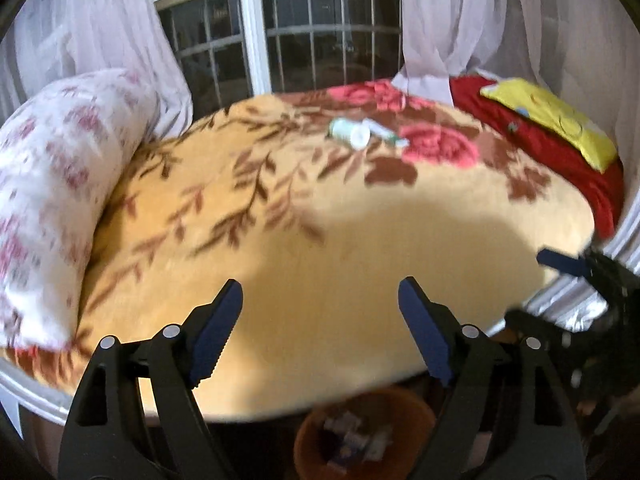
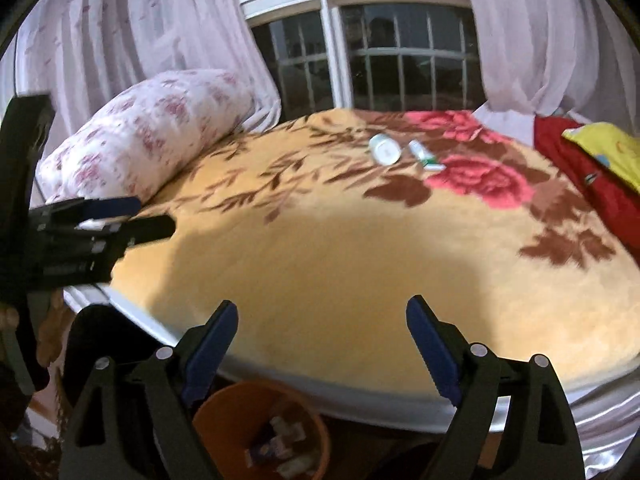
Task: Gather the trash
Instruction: 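Grasp the green-capped roll-on bottle with the left gripper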
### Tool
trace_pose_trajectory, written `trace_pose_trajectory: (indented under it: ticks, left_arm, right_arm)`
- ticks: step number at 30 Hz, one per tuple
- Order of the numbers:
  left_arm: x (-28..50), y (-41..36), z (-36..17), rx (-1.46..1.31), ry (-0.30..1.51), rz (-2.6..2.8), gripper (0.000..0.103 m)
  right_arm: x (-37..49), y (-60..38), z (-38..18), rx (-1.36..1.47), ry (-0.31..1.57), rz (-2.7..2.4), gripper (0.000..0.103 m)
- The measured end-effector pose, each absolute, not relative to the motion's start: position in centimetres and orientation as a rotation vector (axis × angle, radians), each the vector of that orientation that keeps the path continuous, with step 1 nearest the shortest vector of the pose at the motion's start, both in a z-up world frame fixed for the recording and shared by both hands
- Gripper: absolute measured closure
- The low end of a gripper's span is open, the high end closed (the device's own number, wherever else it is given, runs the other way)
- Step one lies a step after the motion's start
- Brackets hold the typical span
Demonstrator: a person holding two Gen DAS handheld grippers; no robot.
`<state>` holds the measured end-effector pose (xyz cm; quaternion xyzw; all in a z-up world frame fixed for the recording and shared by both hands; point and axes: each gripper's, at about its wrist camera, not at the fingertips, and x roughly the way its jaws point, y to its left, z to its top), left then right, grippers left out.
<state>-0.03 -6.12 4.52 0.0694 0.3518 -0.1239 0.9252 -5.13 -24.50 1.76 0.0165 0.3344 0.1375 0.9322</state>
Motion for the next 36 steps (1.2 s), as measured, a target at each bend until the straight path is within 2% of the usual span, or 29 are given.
trace_pose_trajectory:
  ticks: [3,5,7,8,13,19,25,36]
  left_arm:
    - [3.6,-8.4,5.8,0.130,0.698,-0.254,0.024]
    - [6.6,-10.0,6.5,0.127,0.675,-0.249,0.024]
    - [10.3,-11.9,6.8,0.131,0.650,-0.241,0.014]
    - [11.6,-12.5,6.9,0.134,0.646,-0.228,0.013]
    - [19.9,-15.6,5.0,0.088,0.681,-0.197,0.012]
    - [27.1,-17.3,1.8,-0.007,0.773,-0.149,0.012]
    - [30.4,-17.2,1.5,-0.119,0.775,-0.099,0.012]
    - [35.2,-19.1,-1.8,-0.121,0.846,0.008,0.013]
  right_arm:
    - [-3.7,-25.4,2.5,0.014,0.645,0.237,0.016]
    - [-2.7,-26.3,3.1,0.015,0.604,0.203,0.010]
    - [-1.9,-27.4,3.6,0.035,0.563,0.174,0.010]
    - [-1.5,-28.0,3.8,0.048,0.544,0.159,0.010]
    - [0.5,-30.2,3.5,0.078,0.454,0.073,0.009]
    - [1.5,-30.6,1.7,-0.004,0.434,0.029,0.009]
    - [1.6,-30.8,0.7,0.024,0.459,0.069,0.008]
    - [1.5,-30.7,0.5,0.082,0.475,0.110,0.008]
